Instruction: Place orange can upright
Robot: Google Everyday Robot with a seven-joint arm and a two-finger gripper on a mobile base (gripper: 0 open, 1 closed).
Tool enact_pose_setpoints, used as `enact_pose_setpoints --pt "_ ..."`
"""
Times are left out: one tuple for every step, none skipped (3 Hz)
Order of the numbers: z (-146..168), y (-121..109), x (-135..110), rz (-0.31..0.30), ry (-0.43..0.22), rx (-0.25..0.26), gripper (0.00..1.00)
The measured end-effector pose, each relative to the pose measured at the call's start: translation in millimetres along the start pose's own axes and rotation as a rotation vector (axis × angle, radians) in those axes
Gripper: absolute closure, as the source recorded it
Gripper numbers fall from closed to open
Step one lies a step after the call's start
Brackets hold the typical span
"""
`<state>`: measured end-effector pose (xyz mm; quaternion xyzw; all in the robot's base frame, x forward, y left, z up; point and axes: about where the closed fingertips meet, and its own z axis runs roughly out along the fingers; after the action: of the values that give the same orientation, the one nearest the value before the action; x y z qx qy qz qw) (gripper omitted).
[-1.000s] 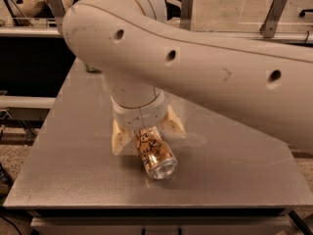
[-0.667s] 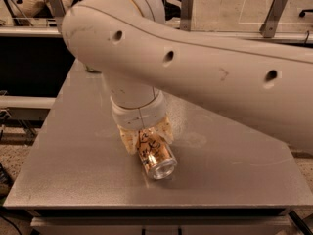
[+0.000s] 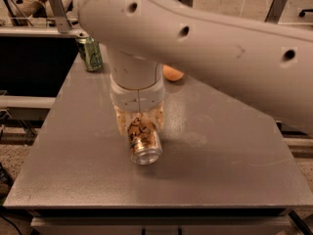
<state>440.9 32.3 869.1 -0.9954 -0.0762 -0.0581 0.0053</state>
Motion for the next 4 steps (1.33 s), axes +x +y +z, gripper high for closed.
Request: enact_pose_setpoints --pt "-20 -9 17 0.023 0.039 0.066 1.00" --pt "-22 -9 19 0.012 0.046 0.067 1.00" --pt "-33 -11 27 -0.061 0.086 0.072 1.00" --pt "-46 -10 46 -0.174 0.136 0.078 1.00"
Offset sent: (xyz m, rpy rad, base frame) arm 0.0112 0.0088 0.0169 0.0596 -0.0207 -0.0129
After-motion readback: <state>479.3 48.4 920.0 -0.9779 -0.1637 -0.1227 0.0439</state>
